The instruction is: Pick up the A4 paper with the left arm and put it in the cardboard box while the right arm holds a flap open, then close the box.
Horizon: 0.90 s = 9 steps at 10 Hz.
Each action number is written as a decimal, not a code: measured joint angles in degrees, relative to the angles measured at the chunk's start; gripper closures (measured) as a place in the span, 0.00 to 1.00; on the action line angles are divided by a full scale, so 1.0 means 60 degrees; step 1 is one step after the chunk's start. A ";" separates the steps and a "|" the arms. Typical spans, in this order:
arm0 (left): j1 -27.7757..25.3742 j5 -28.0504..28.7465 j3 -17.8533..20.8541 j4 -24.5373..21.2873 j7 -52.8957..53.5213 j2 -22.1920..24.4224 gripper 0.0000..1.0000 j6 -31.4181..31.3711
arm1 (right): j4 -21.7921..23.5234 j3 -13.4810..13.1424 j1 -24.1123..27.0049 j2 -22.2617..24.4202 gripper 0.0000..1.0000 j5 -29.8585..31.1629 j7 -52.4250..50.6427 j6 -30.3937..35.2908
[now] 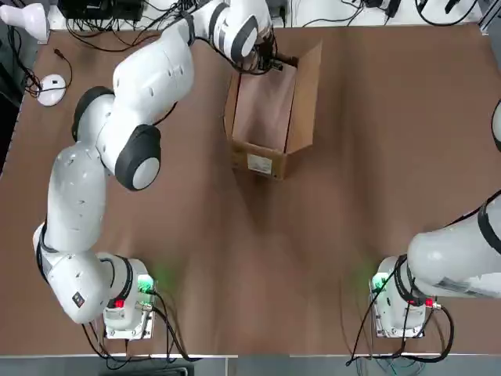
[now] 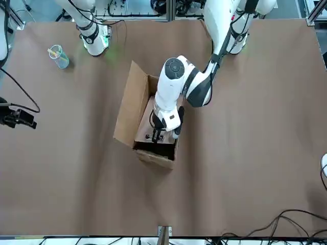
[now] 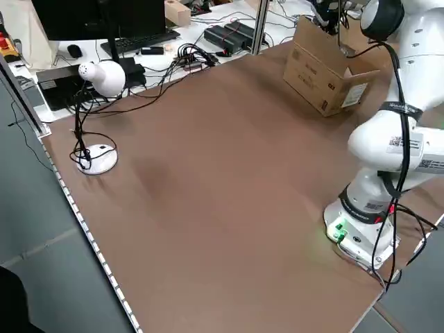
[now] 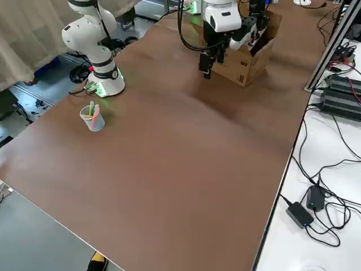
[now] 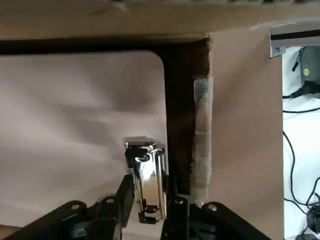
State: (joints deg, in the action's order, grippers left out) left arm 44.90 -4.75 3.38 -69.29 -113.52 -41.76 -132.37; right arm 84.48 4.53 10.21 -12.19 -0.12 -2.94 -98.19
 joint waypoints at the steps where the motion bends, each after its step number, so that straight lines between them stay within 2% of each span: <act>1: -0.0010 -0.0004 0.0000 -0.0035 0.0000 -0.0013 0.70 0.0000 | 0.0001 0.0001 0.0000 0.0000 0.00 0.0000 0.0000 -0.0001; 4: -0.0036 -0.0005 0.0005 -0.0141 0.0000 -0.0051 0.72 -0.0004 | 0.0002 0.0001 0.0000 0.0000 0.00 0.0000 0.0000 -0.0005; 6: -0.0059 -0.0085 0.0015 -0.0143 -0.0001 -0.0051 0.69 0.0003 | 0.0002 0.0002 0.0000 0.0000 0.00 0.0000 0.0000 -0.0007; 7: -0.0093 -0.0101 0.0016 -0.0142 0.0008 -0.0048 0.58 0.0019 | 0.0002 0.0003 0.0000 0.0000 0.00 0.0000 0.0000 -0.0008; 9: -0.0113 -0.0110 0.0016 -0.0139 0.0120 -0.0044 0.28 0.0026 | 0.0001 0.0006 0.0000 0.0000 0.00 0.0000 0.0000 -0.0008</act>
State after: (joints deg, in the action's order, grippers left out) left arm 44.22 -5.41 3.47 -70.13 -112.80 -42.02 -132.21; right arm 84.48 4.57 10.21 -12.19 -0.12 -2.94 -98.24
